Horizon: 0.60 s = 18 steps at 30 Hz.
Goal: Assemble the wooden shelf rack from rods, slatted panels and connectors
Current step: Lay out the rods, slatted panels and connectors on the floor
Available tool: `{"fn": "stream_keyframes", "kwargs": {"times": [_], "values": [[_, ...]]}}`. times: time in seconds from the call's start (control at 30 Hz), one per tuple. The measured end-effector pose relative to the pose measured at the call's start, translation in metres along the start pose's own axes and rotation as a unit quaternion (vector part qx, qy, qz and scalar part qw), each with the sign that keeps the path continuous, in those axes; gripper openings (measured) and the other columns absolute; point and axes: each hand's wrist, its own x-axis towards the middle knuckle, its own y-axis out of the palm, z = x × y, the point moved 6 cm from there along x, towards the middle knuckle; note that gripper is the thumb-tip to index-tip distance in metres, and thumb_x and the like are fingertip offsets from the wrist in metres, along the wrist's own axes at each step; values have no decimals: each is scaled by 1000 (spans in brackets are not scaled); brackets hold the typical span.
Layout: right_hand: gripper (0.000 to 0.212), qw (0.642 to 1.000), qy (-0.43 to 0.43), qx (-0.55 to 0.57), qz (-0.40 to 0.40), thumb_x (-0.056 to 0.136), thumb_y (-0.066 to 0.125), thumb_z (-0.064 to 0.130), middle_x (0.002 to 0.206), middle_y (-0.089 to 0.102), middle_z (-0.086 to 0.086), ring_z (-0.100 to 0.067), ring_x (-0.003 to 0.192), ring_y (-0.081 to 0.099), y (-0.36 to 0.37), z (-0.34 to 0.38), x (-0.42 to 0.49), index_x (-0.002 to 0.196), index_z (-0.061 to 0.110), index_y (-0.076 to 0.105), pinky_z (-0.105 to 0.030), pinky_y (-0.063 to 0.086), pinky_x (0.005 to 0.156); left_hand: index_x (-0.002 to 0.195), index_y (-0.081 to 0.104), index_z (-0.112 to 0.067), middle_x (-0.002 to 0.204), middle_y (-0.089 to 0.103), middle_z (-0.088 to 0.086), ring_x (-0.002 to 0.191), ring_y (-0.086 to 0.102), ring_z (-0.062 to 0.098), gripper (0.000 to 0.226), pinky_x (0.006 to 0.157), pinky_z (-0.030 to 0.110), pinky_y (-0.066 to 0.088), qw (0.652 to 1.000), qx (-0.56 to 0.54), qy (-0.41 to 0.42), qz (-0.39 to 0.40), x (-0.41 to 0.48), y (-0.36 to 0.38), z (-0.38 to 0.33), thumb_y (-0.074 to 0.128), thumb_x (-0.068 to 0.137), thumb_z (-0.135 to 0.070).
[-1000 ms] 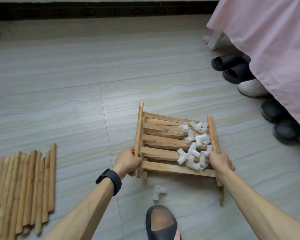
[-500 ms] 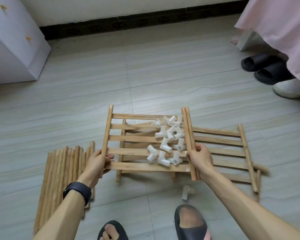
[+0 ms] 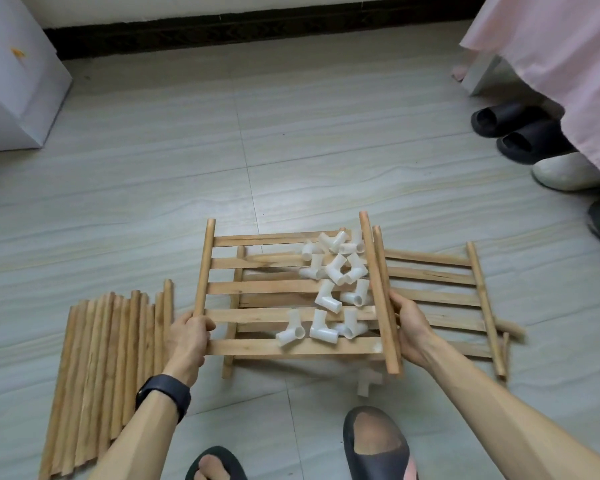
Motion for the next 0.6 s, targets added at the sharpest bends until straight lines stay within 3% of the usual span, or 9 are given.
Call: {"fn": "stream_keyframes", "kwargs": {"times": [0.07, 0.17, 0.27, 0.4, 0.47, 0.53, 0.6], "values": [[61, 995, -19, -58, -75, 104, 37, 57, 91, 71, -10, -28, 82, 68, -17, 0, 2, 95, 9, 74, -40, 58, 67, 82, 64, -12, 70, 52, 7, 61, 43, 23, 11, 48, 26, 30, 1000, -3, -2, -2, 5, -4, -4, 54, 80, -7], [77, 955, -68, -172, -231, 104, 24, 65, 86, 68, -10, -28, 78, 62, -59, 11, 1, 77, 11, 72, -37, 51, 66, 81, 65, -10, 66, 52, 5, 56, 41, 23, 12, 46, 26, 28, 1000, -10, -13, -21, 14, -21, -11, 53, 81, -6], [79, 938, -57, -206, -271, 104, 20, 64, 82, 67, -13, -29, 69, 56, -109, 15, 6, 67, 15, 70, -43, 49, 70, 81, 65, -10, 67, 52, 6, 55, 42, 24, 13, 46, 27, 30, 999, 6, -16, -42, 23, -43, -14, 52, 85, -8], [72, 928, -44, -175, -327, 104, 28, 64, 98, 70, -20, -33, 60, 54, -174, 14, 11, 66, 16, 66, -38, 46, 57, 81, 64, -11, 67, 51, 8, 55, 42, 25, 9, 48, 28, 32, 997, 17, -35, -64, 25, -63, -5, 56, 84, -10], [71, 916, -38, -197, -349, 103, 29, 63, 104, 71, -22, -39, 78, 62, -196, 19, 10, 66, 17, 68, -43, 52, 73, 80, 64, -11, 66, 51, 7, 54, 42, 24, 7, 48, 27, 31, 996, 14, -52, -71, 22, -64, 2, 58, 82, -10], [70, 893, -36, -250, -371, 104, 27, 60, 115, 67, -29, -44, 103, 62, -213, 26, 7, 72, 17, 72, -45, 47, 95, 79, 65, -11, 65, 52, 6, 52, 43, 24, 8, 49, 27, 31, 996, 12, -62, -70, 18, -59, 8, 57, 81, -9], [63, 860, -28, -321, -397, 105, 30, 53, 132, 58, -31, -46, 122, 54, -218, 30, 3, 109, 6, 72, -47, 40, 105, 79, 67, -11, 68, 54, 7, 54, 45, 26, 12, 50, 27, 33, 996, 16, -64, -63, 15, -51, 12, 55, 81, -8]]}}
